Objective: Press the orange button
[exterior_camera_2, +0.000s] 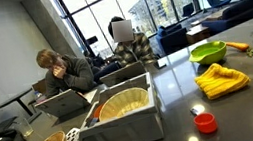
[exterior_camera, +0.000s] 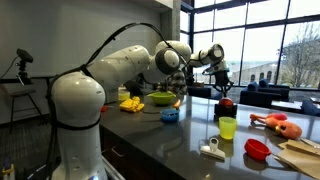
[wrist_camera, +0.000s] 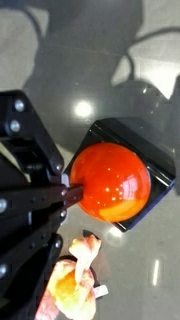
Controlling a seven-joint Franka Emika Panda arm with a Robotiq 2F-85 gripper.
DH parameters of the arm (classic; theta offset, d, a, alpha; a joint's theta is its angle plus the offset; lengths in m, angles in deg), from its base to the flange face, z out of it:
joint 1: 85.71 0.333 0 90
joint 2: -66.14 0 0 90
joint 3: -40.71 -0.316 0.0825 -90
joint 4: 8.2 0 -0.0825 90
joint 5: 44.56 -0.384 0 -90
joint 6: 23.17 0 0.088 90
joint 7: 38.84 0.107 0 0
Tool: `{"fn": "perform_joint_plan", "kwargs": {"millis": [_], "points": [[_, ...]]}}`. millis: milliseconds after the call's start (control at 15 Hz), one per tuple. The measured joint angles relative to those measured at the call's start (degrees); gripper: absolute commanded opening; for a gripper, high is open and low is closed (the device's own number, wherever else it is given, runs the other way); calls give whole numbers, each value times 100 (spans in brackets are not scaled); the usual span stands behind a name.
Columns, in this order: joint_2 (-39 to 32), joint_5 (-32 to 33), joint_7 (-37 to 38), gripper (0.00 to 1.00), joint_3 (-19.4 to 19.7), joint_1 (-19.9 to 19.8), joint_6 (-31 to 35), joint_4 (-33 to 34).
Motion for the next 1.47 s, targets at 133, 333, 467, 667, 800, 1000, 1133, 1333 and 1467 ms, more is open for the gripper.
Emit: {"fn": "perform_joint_plan", "kwargs": {"millis": [133,333,467,667,800,1000,1133,1333,1467], "points": [[25,-50,0,0,0,-20,18,98],[99,-121,0,0,-1,-43,54,179],[148,-152,0,0,-2,-44,64,182],[154,-159,0,0,-6,-44,70,172],[144,-159,0,0,-7,-44,69,135],[89,-160,0,0,0,-35,50,1],[-11,-159,0,0,25,-28,4,-97],[-47,-138,0,0,106,5,-134,-93],[-50,-138,0,0,144,27,-161,-91]]}}
